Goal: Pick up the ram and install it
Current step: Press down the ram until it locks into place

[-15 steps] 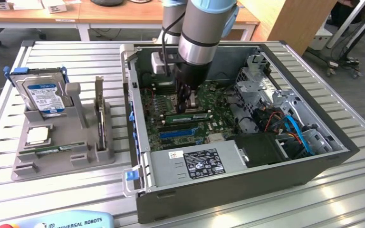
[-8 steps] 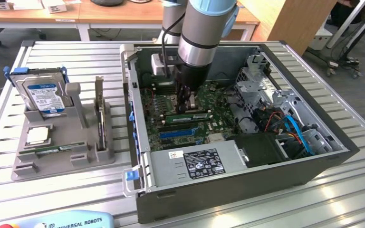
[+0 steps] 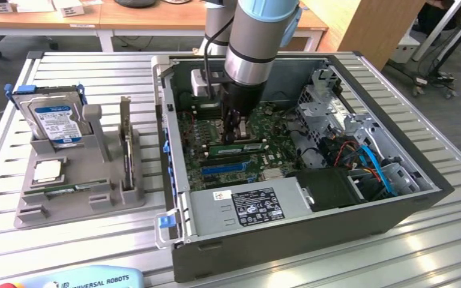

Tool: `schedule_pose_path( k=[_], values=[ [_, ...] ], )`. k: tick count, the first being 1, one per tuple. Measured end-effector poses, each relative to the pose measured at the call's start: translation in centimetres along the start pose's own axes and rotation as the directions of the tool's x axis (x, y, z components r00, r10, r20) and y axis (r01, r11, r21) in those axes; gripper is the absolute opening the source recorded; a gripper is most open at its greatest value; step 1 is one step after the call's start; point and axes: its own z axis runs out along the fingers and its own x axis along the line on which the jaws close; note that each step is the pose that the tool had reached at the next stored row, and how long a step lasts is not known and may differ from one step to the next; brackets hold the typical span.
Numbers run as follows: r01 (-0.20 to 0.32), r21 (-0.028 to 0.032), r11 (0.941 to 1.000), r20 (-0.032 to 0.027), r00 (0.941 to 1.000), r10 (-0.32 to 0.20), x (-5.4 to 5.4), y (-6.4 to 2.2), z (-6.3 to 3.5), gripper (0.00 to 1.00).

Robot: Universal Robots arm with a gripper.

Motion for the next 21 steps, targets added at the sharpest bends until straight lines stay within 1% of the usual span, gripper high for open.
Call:
schedule_pose_path(
  k=[8,21],
  values=[
    [0.000,0.0001,1.0000,0.0002,1.0000,0.000,0.10,0.00,0.01,0.10],
    [0.000,0.0001,1.0000,0.0001,1.0000,0.000,0.12,-0.02,0.36,0.10]
  ],
)
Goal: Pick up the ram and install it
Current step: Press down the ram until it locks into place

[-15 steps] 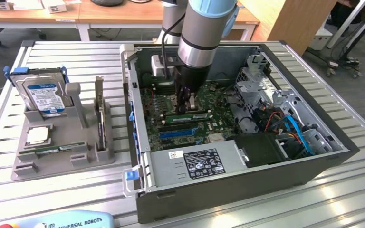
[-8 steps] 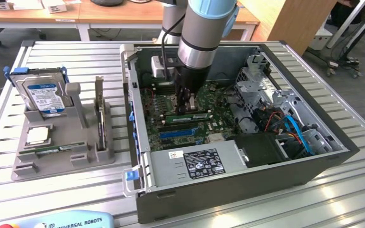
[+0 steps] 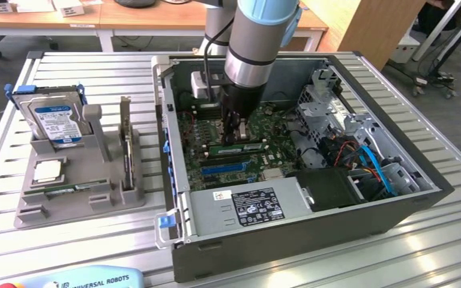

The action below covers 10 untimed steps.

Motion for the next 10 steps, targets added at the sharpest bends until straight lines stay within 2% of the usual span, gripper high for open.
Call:
schedule_pose_path(
  k=[10],
  values=[
    [0.000,0.0000,1.0000,-0.0002,1.0000,0.000,0.01,-0.01,0.19,0.10]
  ],
)
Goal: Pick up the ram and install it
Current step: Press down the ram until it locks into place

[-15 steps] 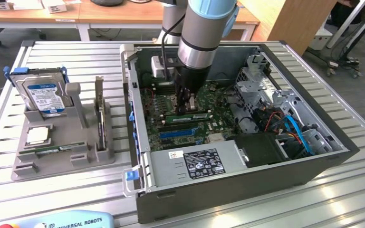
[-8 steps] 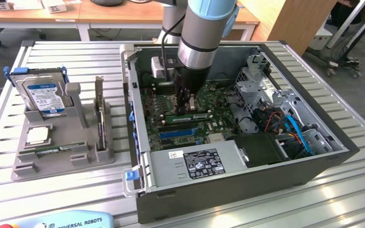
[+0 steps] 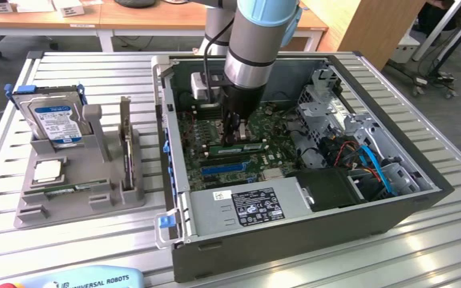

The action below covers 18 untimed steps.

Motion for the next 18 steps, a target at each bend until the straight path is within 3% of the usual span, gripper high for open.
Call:
schedule_pose_path(
  k=[18],
  values=[
    [0.000,0.0002,1.0000,0.0000,1.0000,0.000,0.01,-0.02,0.32,0.10]
  ],
)
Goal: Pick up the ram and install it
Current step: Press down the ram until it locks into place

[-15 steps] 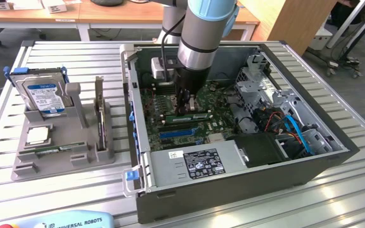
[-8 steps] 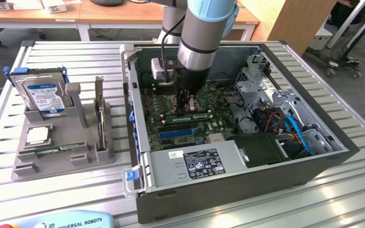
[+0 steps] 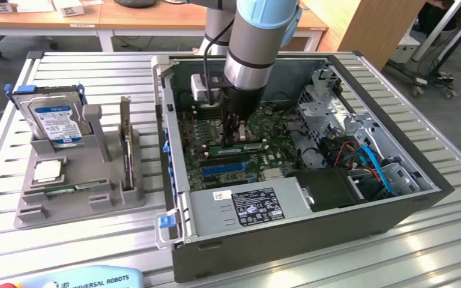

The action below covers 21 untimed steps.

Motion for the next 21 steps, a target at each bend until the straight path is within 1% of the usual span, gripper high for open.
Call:
schedule_pose_path(
  k=[21],
  values=[
    [0.000,0.0003,1.0000,0.0001,1.0000,0.000,0.01,-0.01,0.23,0.10]
  ],
)
